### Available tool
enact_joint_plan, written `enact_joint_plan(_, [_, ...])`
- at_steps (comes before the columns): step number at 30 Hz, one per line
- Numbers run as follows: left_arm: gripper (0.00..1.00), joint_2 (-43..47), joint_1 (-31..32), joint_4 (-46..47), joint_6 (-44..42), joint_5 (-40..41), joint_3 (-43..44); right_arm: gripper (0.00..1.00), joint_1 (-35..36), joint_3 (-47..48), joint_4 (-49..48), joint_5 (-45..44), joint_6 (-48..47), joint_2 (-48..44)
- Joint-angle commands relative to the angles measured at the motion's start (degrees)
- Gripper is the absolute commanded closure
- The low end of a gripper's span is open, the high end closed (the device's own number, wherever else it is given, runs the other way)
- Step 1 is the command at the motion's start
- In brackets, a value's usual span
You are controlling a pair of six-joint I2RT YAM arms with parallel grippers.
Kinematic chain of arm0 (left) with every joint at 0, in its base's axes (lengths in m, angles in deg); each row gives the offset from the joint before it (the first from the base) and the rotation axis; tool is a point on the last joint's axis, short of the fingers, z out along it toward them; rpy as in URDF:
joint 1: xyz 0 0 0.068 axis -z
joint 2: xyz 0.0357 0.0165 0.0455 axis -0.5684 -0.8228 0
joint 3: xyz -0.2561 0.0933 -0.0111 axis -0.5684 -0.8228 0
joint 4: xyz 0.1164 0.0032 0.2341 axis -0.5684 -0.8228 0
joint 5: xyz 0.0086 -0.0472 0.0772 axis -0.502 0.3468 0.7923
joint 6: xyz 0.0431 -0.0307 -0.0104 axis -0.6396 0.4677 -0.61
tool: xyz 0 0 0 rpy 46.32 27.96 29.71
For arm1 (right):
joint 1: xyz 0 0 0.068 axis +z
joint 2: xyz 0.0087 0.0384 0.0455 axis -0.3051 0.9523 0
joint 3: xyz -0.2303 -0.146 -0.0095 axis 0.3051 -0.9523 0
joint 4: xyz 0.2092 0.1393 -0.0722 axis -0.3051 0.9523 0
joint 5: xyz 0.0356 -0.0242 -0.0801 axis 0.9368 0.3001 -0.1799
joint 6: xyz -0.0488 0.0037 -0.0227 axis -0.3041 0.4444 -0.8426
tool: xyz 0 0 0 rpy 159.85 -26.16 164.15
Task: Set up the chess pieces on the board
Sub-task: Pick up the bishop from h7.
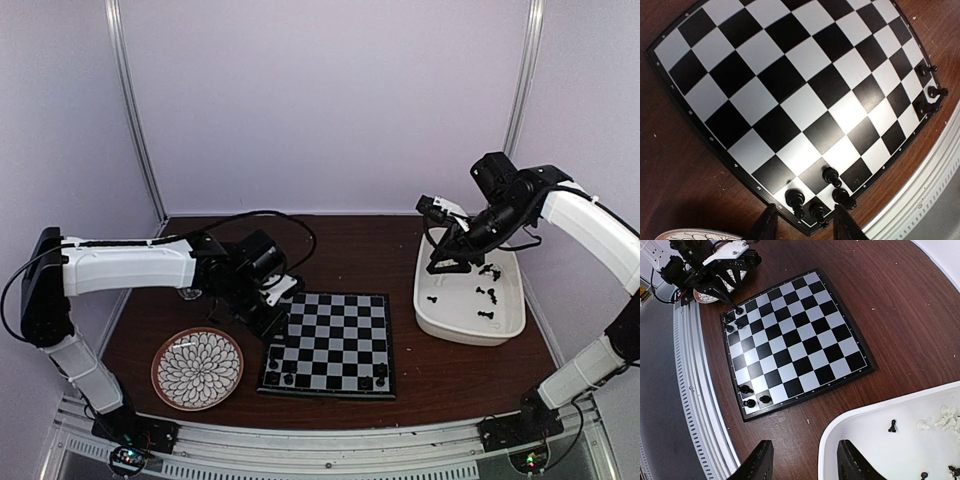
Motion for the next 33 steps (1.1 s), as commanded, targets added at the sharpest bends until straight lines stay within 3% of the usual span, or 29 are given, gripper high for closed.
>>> enact_joint_plan(1, [0.67,3.1,-0.3,-0.6,-0.5,3.3,0.3,0.53,-0.2,1.0,0.2,0.3,-0.1,-0.6])
enact_joint_plan(5, [0.73,5.0,-0.3,-0.9,-0.6,4.1,-0.8,0.53,-0.3,0.8,-0.1,0.2,0.0,-0.5])
enact_joint_plan(10, [0.66,2.4,0.2,-3.2,-2.6,-1.4,-1.0,0.53,-0.3,0.8,-0.1,0.1,-0.1,-0.2])
enact_joint_plan(15, [0.6,0.2,1.9,-5.8,-3.1,-1.0,-1.0,0.53,-0.3,0.7,-0.1,0.1,-0.1,0.0])
enact_joint_plan(21, [0.7,-2.9,1.9,-5.9,-3.5,-0.9,-0.6,0.53,-0.3,1.1,0.0,0.3,-0.1,0.5])
enact_joint_plan(33, [0.73,-5.9,2.2,-5.9,-3.5,1.7,0.5,0.53,-0.3,1.0,0.0,0.3,-0.2,0.3])
